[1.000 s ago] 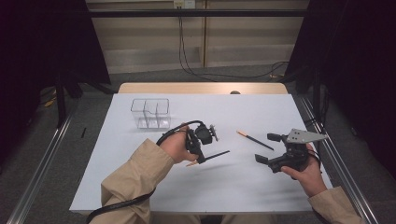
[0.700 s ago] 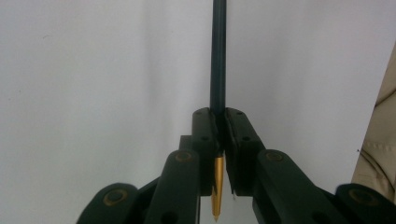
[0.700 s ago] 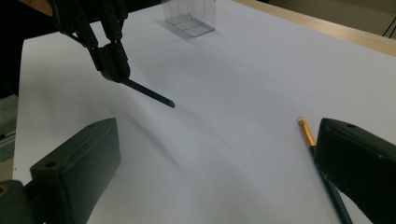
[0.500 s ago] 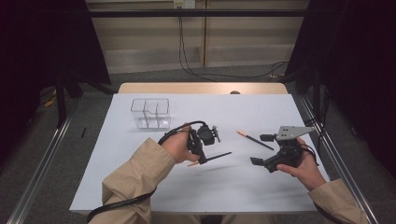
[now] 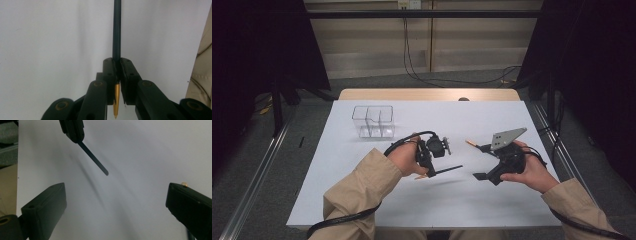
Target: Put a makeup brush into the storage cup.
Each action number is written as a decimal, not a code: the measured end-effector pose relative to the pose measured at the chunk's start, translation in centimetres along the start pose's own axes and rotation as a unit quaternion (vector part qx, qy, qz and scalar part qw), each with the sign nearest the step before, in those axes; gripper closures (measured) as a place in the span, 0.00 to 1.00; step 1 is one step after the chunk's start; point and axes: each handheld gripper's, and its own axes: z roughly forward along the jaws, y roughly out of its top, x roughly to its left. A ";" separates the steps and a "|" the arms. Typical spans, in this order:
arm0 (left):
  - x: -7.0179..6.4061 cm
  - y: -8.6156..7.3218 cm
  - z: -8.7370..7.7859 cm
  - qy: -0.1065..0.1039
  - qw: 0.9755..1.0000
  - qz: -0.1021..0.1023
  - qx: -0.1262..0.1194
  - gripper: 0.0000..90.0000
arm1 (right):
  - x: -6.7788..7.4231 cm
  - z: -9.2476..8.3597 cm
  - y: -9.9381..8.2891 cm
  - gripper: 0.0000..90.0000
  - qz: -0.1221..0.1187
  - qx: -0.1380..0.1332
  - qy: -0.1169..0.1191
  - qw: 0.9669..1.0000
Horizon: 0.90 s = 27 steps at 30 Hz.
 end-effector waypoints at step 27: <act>-0.5 0.7 0.2 -0.009 1.000 0.021 -0.003 0.93 | 0.2 2.6 2.9 0.45 -0.075 0.086 0.046 0.992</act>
